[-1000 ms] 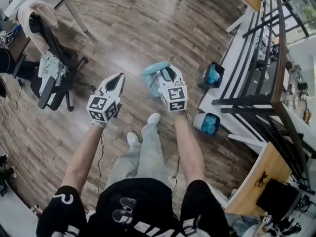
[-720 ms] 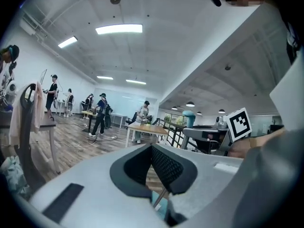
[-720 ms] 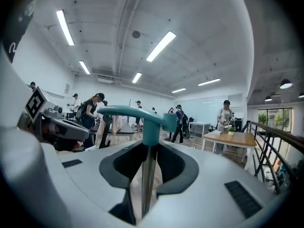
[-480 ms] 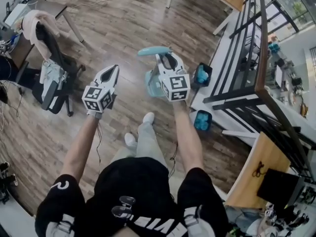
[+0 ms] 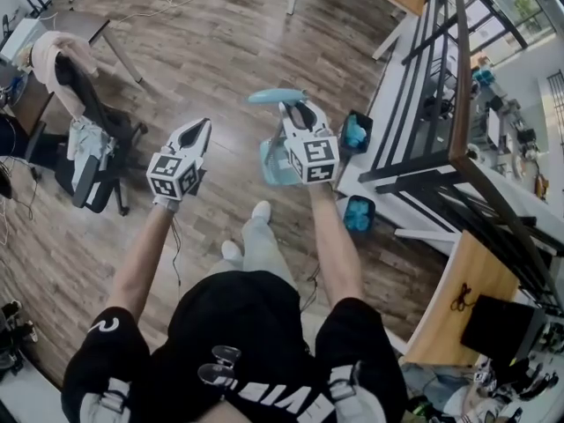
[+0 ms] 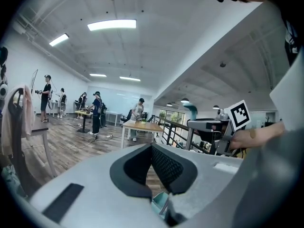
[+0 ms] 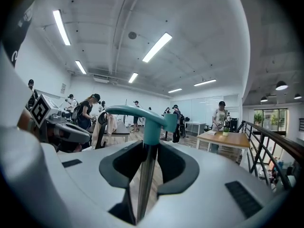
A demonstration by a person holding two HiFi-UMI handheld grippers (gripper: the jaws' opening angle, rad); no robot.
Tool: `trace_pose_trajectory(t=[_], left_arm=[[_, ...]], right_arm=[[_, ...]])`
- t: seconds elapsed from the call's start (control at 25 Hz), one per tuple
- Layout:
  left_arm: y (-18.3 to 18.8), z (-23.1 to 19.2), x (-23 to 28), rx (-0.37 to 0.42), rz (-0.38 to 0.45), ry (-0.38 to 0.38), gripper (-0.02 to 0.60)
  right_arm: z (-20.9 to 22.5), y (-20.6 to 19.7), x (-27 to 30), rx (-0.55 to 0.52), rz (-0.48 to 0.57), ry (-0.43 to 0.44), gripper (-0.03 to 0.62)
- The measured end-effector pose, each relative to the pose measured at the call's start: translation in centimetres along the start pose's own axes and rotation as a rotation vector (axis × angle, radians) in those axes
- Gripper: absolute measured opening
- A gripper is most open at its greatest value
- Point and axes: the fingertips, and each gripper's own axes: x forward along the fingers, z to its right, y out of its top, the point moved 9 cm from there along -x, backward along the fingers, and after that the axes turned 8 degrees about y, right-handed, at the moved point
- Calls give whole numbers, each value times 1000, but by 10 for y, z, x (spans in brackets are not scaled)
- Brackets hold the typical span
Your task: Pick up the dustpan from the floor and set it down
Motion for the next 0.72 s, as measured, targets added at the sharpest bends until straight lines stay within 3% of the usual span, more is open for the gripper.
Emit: trace_pose_trajectory(t=[0.4,0.72], left_arm=[[-3,-9,86,6,-68,-41,-3],[-20,-14,163,-28,-140,-30,-3]], right_arm=[[63,-48,41,56,-76,-25,86],[117,-113,93,99,-184,2,81]])
